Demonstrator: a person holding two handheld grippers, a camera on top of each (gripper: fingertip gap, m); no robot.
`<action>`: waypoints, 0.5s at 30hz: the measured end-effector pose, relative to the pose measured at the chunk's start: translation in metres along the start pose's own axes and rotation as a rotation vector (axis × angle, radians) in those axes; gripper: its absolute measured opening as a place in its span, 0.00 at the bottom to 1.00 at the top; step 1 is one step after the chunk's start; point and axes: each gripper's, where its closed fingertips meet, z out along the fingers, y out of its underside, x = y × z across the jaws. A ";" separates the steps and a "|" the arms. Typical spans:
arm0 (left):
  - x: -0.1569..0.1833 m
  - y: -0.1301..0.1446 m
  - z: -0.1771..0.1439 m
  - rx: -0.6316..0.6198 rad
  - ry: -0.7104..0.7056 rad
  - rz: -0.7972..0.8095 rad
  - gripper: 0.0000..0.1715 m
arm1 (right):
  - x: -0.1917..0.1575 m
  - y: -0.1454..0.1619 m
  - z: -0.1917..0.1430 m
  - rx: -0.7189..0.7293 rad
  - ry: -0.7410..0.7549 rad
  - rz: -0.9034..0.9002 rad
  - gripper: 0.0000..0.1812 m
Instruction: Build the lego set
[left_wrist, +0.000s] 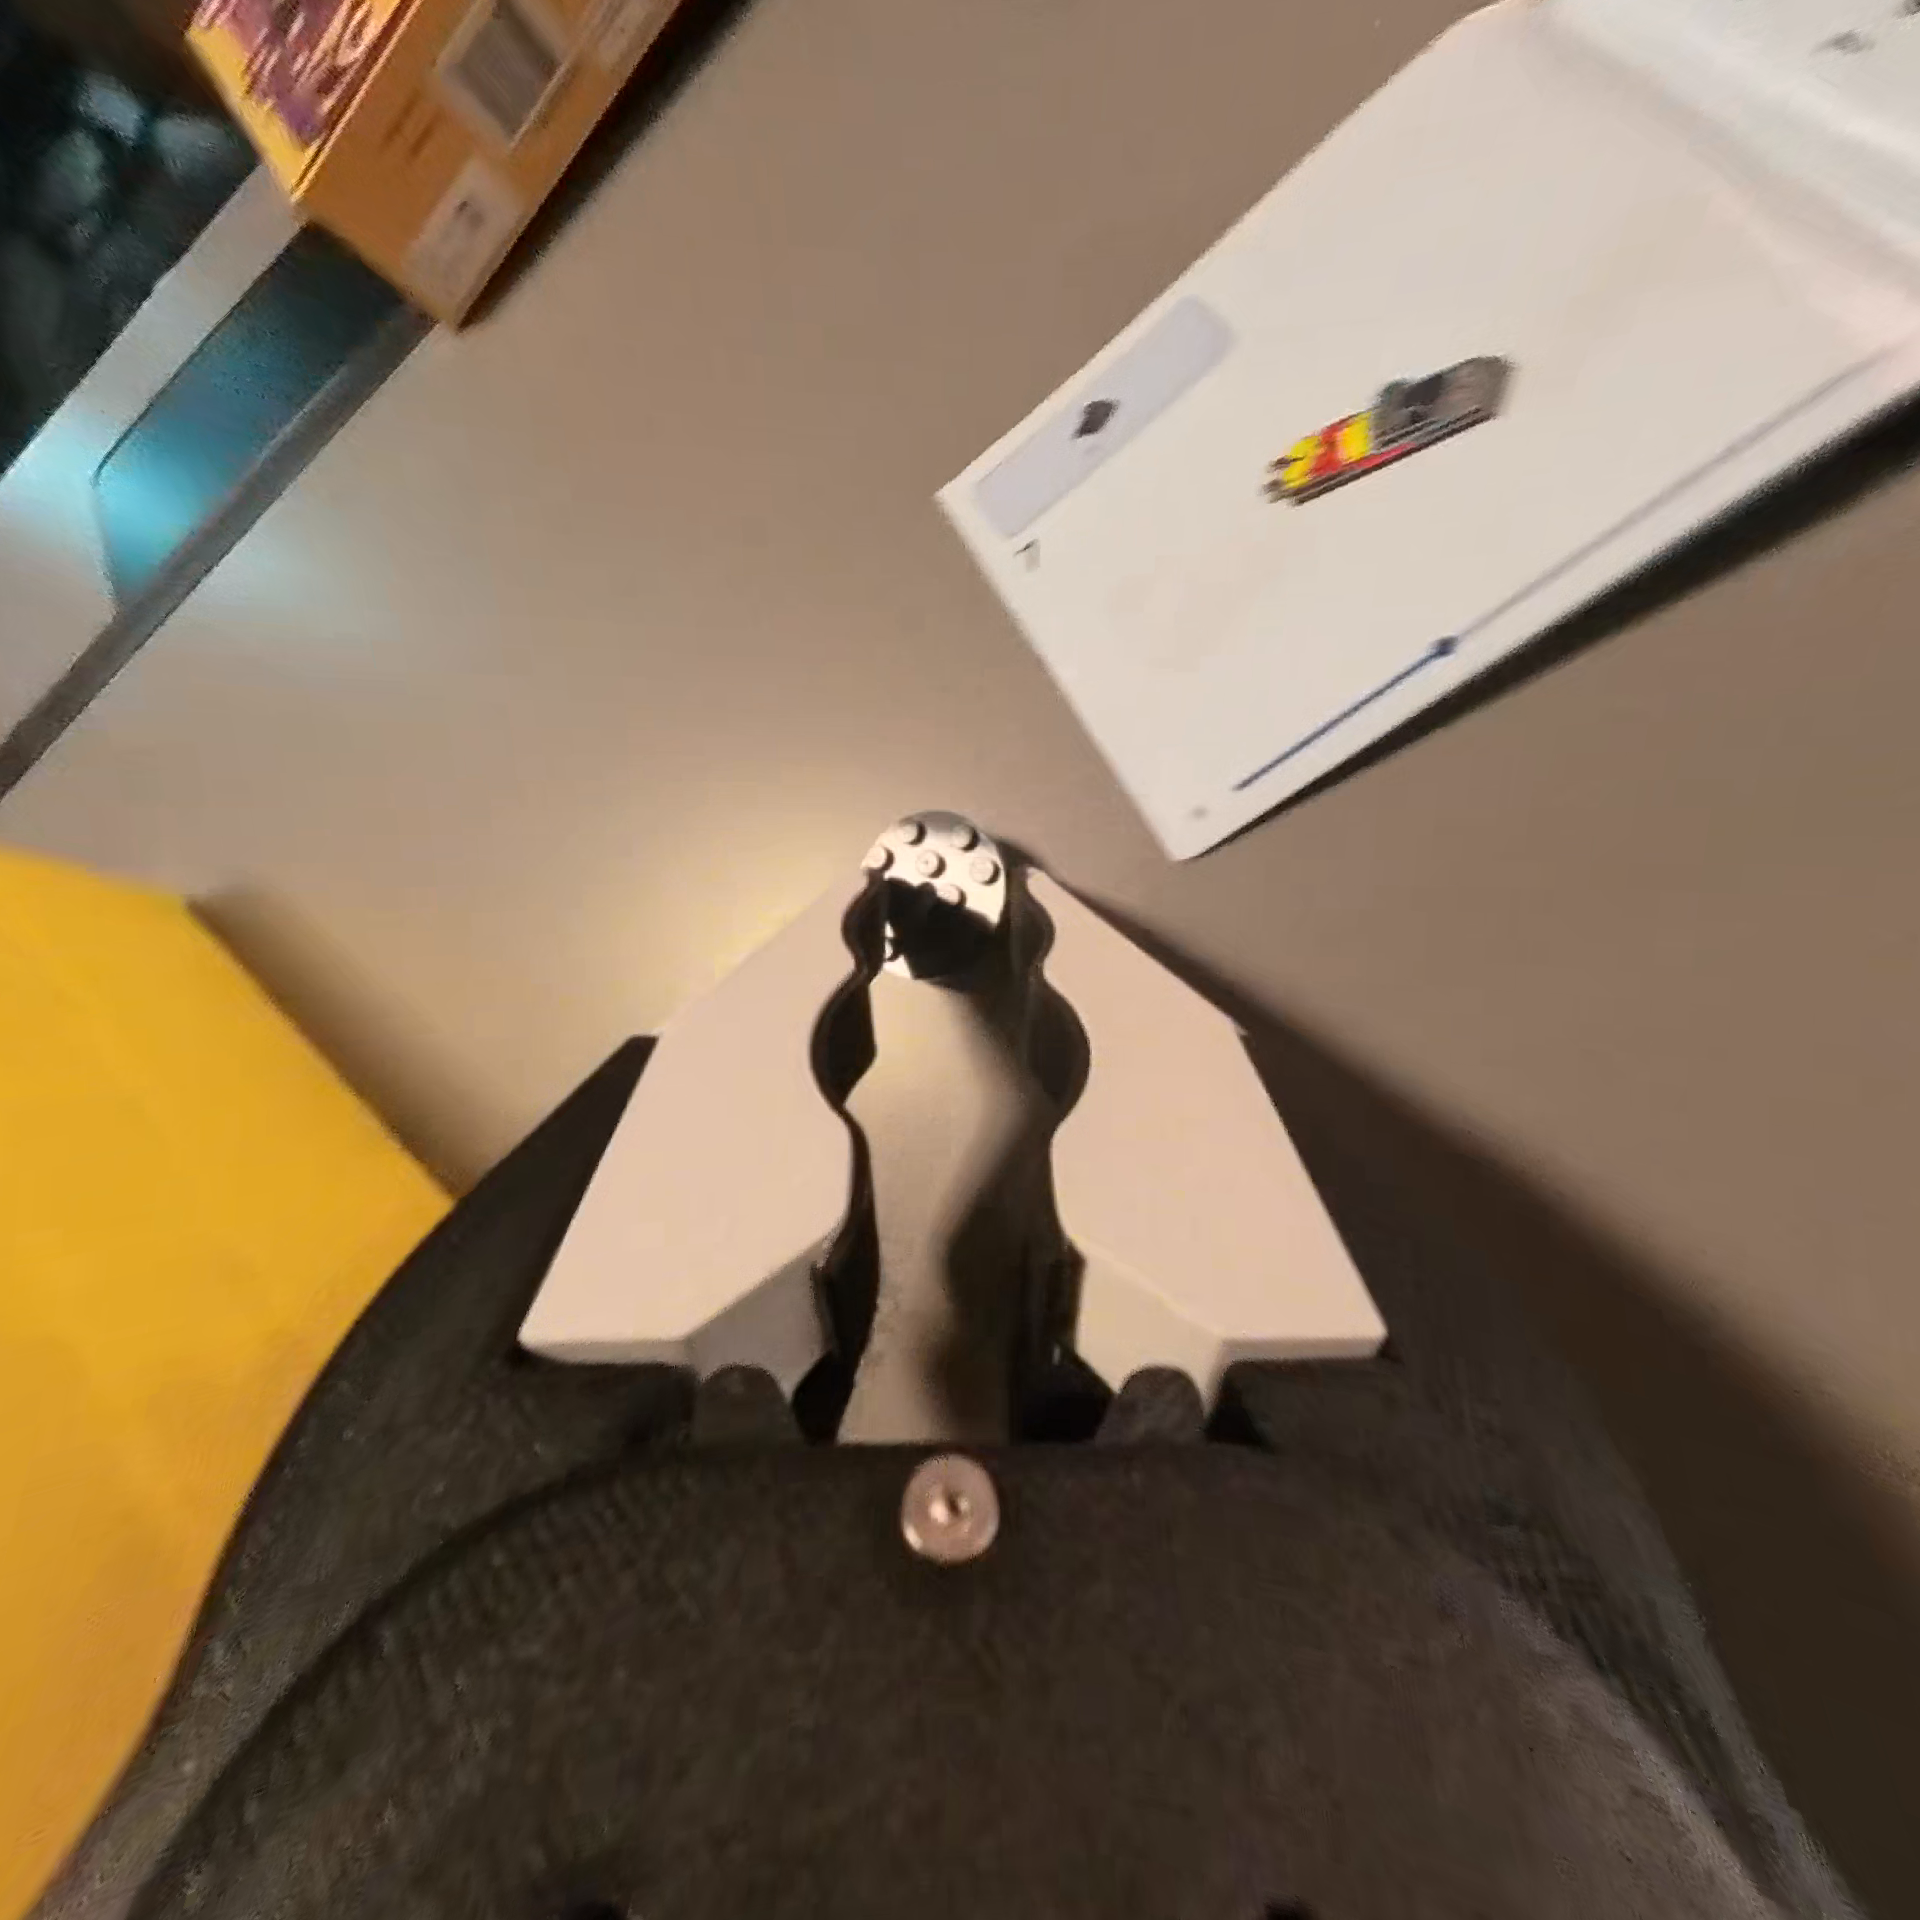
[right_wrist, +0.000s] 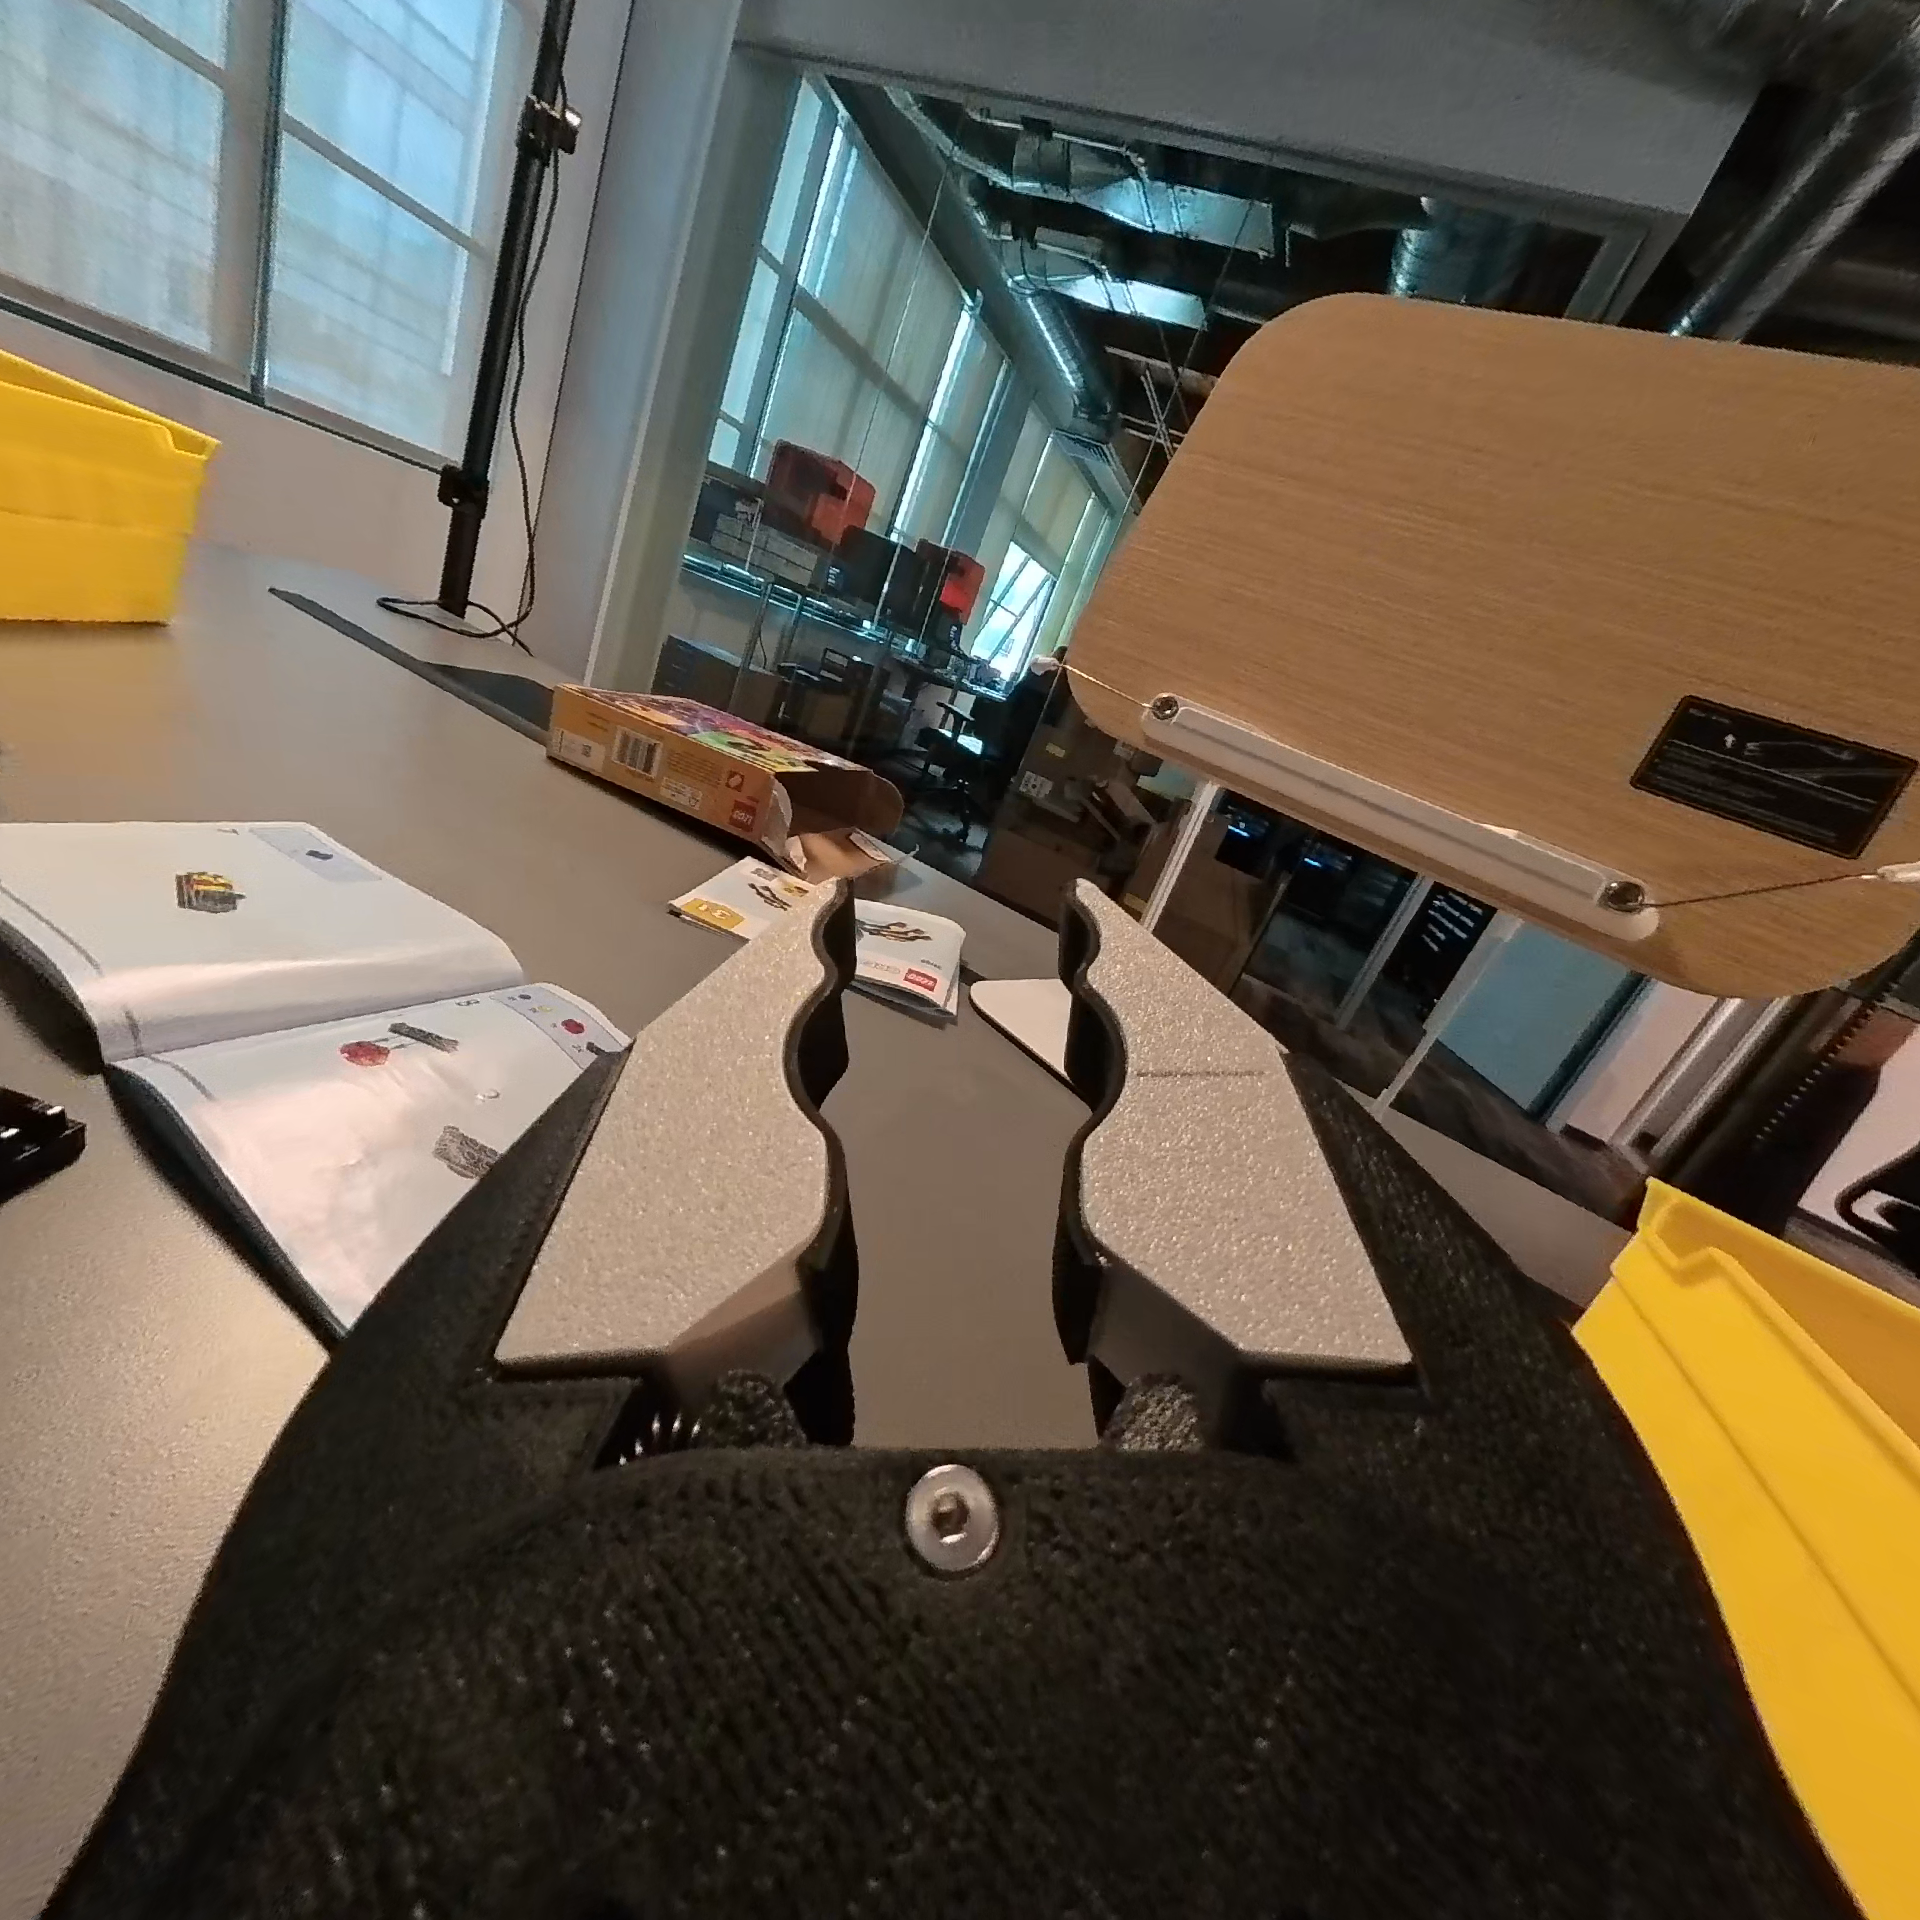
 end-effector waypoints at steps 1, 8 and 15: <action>-0.005 0.003 0.000 -0.014 -0.025 -0.017 0.13 | 0.000 0.000 0.000 0.000 -0.001 -0.001 0.21; 0.002 -0.021 -0.008 0.111 0.017 -0.064 0.42 | -0.001 0.000 0.000 0.000 0.003 -0.008 0.20; 0.160 -0.099 -0.041 0.393 0.597 0.215 0.33 | 0.001 0.001 0.003 0.005 0.009 -0.018 0.18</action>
